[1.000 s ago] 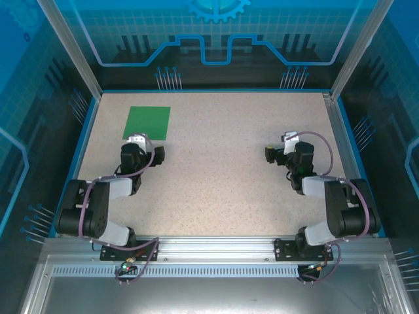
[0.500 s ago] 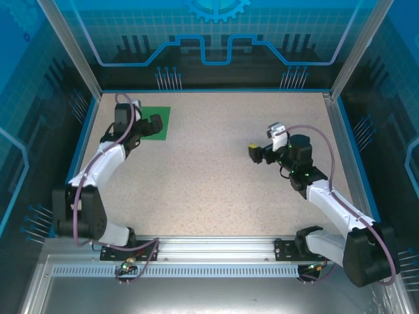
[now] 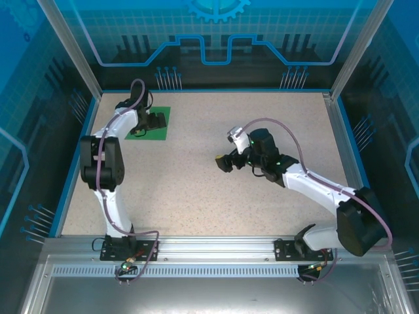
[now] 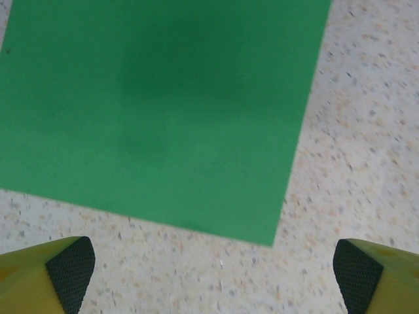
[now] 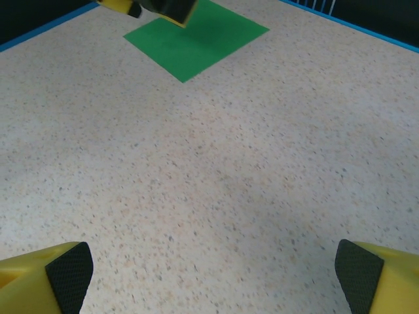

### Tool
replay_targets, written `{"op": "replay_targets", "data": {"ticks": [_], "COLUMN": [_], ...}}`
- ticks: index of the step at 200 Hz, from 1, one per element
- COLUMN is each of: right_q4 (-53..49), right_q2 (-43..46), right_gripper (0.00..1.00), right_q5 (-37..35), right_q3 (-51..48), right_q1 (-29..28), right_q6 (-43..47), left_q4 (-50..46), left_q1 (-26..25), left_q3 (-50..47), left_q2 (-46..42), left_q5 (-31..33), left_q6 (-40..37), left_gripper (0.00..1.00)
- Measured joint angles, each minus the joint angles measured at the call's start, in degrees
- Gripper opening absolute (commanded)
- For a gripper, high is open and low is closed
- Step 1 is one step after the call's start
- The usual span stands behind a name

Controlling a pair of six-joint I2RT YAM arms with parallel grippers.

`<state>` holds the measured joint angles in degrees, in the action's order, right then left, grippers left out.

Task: Fold a paper plane with a square sheet of paper (pick it up from the middle)
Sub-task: Move the paper to the center of the table.

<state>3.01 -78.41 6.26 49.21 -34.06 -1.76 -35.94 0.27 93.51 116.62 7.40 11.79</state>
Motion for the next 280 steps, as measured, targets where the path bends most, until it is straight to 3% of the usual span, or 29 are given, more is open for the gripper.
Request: {"op": "replay_targets", "data": {"ticks": [48, 151, 223, 280], "right_q4": [-0.07, -3.52, -4.90, -6.01], "right_q2": [-5.14, -9.20, -9.81, -9.75], "right_gripper": [0.99, 0.99, 0.99, 0.99], "right_q5": [-1.62, -3.06, -3.34, -3.93], "right_q3": [5.07, 9.09, 9.84, 10.05], "right_q1": [-3.37, -3.89, -3.80, -3.04], "right_q6": [-1.70, -4.26, -5.55, -6.01], "left_q4": [-7.39, -17.16, -16.96, -13.75], "left_q1": [0.26, 2.95, 1.22, -4.04], "left_q3": [13.33, 20.50, 18.91, 5.97], "left_q2": [11.17, 19.47, 18.84, 11.19], "left_q5": [2.75, 1.73, 0.66, 0.00], "left_q6": [-1.64, -2.93, -2.84, -0.24], "left_gripper": [0.98, 0.99, 0.99, 0.99]}}
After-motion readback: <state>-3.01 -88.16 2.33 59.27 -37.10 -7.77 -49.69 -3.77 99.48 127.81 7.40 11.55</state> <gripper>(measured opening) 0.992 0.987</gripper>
